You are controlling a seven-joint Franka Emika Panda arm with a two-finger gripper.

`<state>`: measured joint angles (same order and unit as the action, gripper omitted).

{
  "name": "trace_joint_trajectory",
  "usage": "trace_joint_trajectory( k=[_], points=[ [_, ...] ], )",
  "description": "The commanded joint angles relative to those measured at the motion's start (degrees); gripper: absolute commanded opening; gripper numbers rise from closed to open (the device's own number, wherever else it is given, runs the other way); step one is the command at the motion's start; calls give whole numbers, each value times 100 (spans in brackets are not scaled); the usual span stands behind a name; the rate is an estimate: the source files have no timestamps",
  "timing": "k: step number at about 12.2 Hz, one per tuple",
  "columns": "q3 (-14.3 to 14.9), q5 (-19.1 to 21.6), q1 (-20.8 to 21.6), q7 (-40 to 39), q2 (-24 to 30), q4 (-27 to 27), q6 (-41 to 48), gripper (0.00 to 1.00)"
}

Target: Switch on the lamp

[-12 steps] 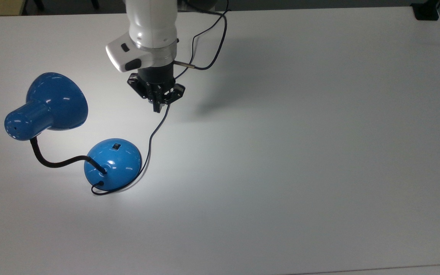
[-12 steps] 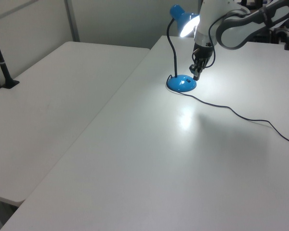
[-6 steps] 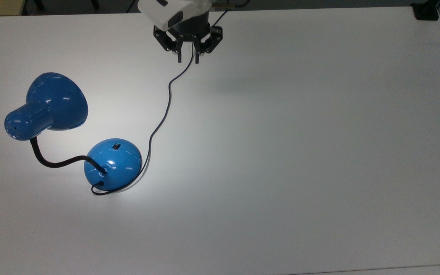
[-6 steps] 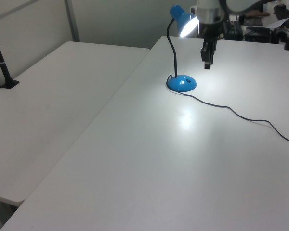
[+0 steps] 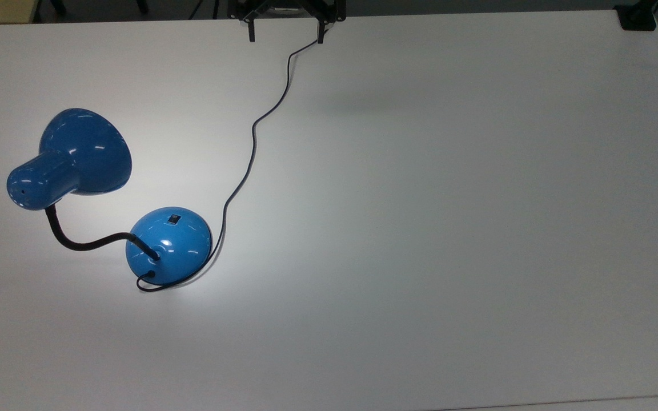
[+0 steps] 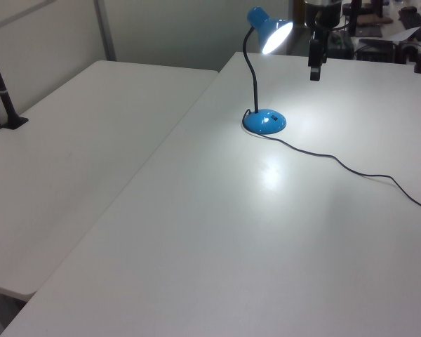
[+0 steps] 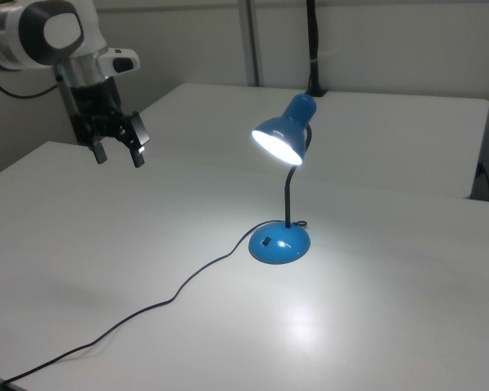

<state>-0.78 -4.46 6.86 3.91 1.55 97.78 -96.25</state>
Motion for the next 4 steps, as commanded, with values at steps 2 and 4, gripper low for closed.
trace_joint_trajectory(
  k=[2, 4],
  points=[
    [201, 68, 70, -180, 170, -30, 186, 100],
    [201, 77, -35, -180, 144, -118, 204, 100]
  ],
)
